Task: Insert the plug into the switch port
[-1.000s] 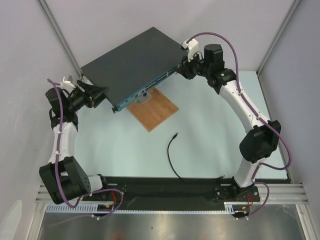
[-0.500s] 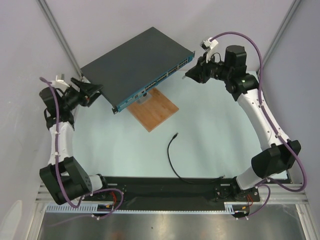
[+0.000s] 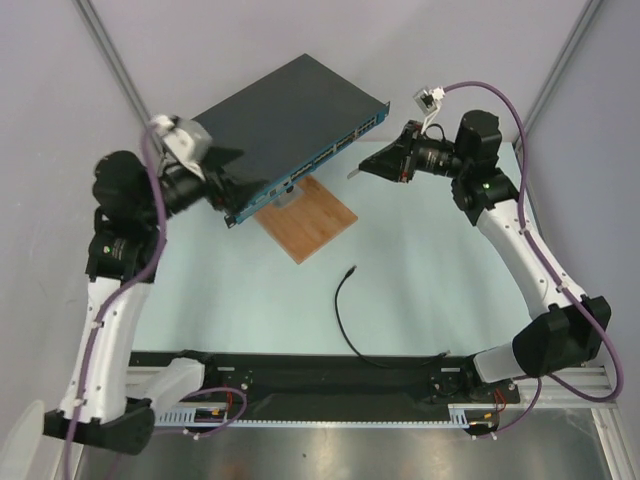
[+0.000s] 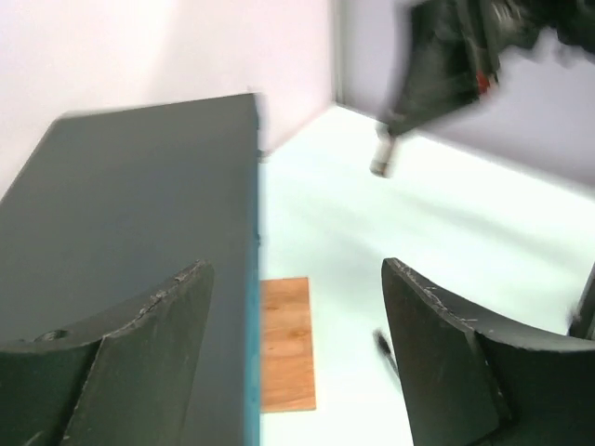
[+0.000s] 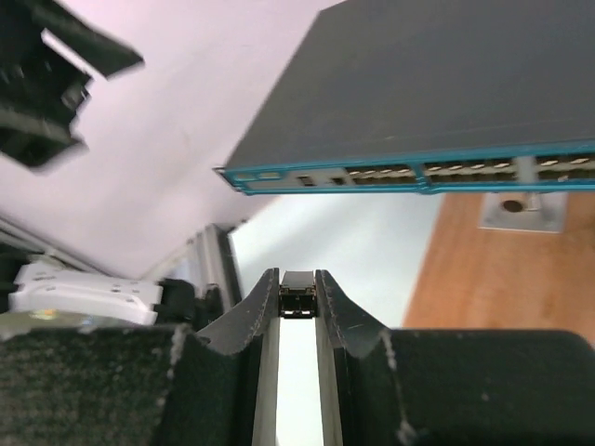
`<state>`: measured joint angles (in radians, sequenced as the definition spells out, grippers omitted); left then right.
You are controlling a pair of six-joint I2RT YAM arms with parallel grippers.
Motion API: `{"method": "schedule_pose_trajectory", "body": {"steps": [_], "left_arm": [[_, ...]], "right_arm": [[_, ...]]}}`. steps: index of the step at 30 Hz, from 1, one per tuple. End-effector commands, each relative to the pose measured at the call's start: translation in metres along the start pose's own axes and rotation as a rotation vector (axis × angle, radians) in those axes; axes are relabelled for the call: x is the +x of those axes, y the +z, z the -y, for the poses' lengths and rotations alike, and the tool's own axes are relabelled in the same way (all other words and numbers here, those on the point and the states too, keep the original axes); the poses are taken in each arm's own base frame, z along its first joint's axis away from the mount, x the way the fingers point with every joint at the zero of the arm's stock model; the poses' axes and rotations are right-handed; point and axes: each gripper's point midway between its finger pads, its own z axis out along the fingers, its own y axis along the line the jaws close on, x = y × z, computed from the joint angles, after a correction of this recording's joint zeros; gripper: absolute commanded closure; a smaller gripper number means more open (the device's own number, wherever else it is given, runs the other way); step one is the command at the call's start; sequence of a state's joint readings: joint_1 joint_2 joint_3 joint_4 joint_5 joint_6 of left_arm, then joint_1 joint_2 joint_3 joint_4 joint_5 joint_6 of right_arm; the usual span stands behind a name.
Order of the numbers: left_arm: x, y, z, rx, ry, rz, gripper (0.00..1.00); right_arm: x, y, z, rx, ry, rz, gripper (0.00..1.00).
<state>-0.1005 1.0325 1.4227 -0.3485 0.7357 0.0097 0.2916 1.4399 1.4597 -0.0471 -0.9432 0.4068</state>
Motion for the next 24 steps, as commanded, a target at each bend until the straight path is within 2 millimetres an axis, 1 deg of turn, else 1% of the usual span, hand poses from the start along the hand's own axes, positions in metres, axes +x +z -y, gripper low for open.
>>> {"method": "schedule_pose_trajectory", "body": {"steps": [1,2,3,4,5,6,7,8,9,10,11,12,14,19,20,21,22,24], "left_arm": [[0.046,0.022,0.025,0.033,0.345,-0.201,0.22],[0.051,0.028,0.034,0.049,0.389,-0.22,0.22],[0.053,0.038,0.056,0.102,0.464,-0.218,0.23],[0.059,0.046,0.06,0.112,0.495,-0.236,0.23],[0.063,0.05,0.058,0.08,0.533,-0.259,0.24],[0.064,0.057,0.061,0.077,0.571,-0.257,0.25],[0.068,0.064,0.074,0.113,0.63,-0.26,0.26],[0.069,0.067,0.074,0.093,0.663,-0.271,0.26],[0.07,0.071,0.085,0.113,0.702,-0.255,0.27],[0.071,0.074,0.088,0.117,0.713,-0.252,0.28],[0.073,0.077,0.092,0.13,0.721,-0.25,0.31],[0.074,0.078,0.091,0.11,0.732,-0.259,0.32],[0.079,0.083,0.099,0.132,0.734,-0.261,0.34],[0.075,0.09,0.116,0.177,0.713,-0.23,0.37],[0.075,0.091,0.12,0.199,0.706,-0.22,0.39],[0.074,0.094,0.124,0.207,0.704,-0.207,0.42],[0.074,0.095,0.125,0.209,0.704,-0.207,0.48],[0.069,0.099,0.126,0.204,0.703,-0.186,0.57]], "right_arm": [[-0.022,-0.011,-0.053,-0.13,-0.018,0.09,1.0],[-0.019,-0.01,-0.056,-0.139,-0.005,0.092,1.0],[-0.013,-0.01,-0.06,-0.146,0.007,0.083,1.0],[-0.009,-0.009,-0.064,-0.156,0.009,0.078,1.0],[-0.006,-0.009,-0.075,-0.174,0.001,0.076,1.0],[-0.002,-0.009,-0.078,-0.18,0.003,0.071,1.0],[0.004,-0.008,-0.079,-0.186,0.015,0.06,1.0],[0.006,-0.008,-0.082,-0.191,0.017,0.06,1.0],[0.008,-0.008,-0.089,-0.203,0.014,0.058,1.0],[0.014,-0.008,-0.089,-0.203,0.024,0.05,1.0],[0.015,-0.008,-0.09,-0.207,0.022,0.052,1.0],[0.018,-0.007,-0.094,-0.217,0.025,0.047,1.0],[0.022,-0.008,-0.095,-0.219,0.021,0.045,1.0],[0.028,-0.005,-0.094,-0.211,0.004,0.028,1.0],[0.028,-0.005,-0.094,-0.212,-0.004,0.027,1.0],[0.028,-0.005,-0.094,-0.215,-0.004,0.026,1.0],[0.028,-0.004,-0.095,-0.218,-0.004,0.023,1.0],[0.03,-0.003,-0.094,-0.217,-0.014,0.012,1.0]]}}
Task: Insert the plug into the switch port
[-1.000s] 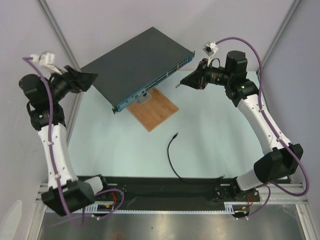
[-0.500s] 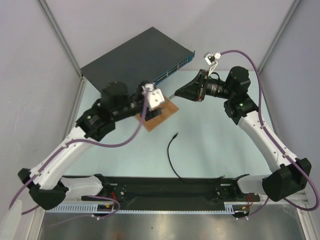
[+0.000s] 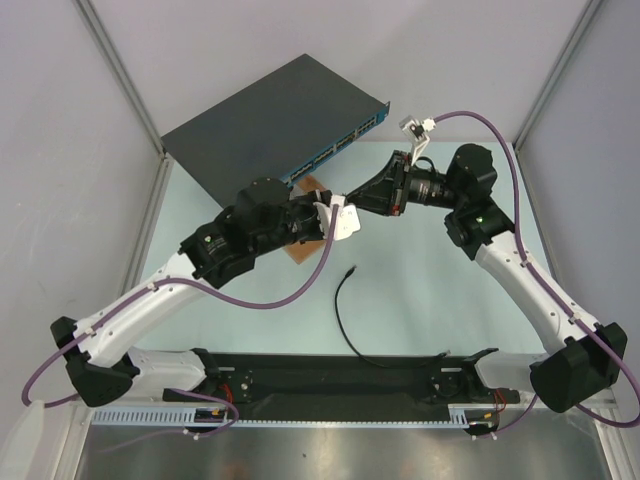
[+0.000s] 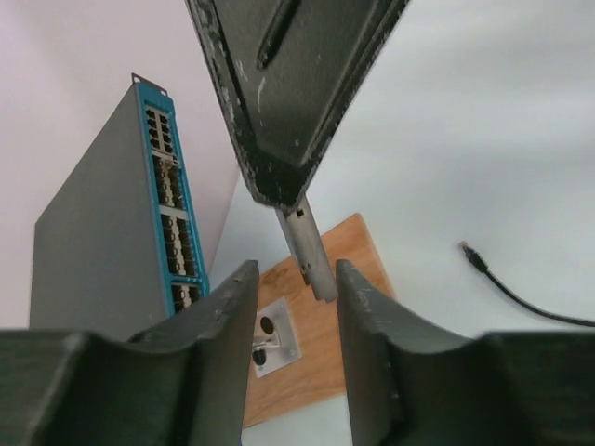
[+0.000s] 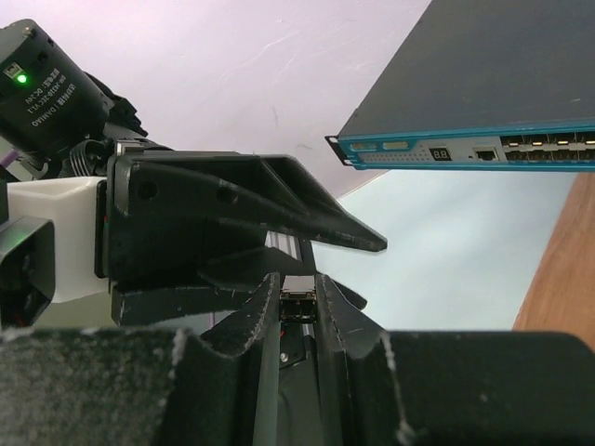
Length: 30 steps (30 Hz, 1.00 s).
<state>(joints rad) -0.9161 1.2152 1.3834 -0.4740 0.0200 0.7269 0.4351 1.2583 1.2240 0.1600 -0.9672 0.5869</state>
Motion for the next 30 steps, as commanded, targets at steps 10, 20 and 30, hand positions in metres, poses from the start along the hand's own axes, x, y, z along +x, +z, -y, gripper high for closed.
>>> {"method": "schedule_pose_trajectory", "body": {"steps": [10,20,30], "left_arm": [[-0.034,-0.004,-0.022,-0.11,0.062,0.158,0.99],[-0.034,-0.009,-0.014,-0.122,0.268,0.228,1.0],[-0.015,-0.013,0.011,-0.072,0.641,0.231,1.0]], "right_arm": [[0.004,0.003,0.001,0.013,-0.059,-0.028,1.0],[0.029,-0.015,0.009,0.029,-0.174,-0.242,0.33],[0.038,-0.039,0.012,0.048,-0.265,-0.453,0.31]]}}
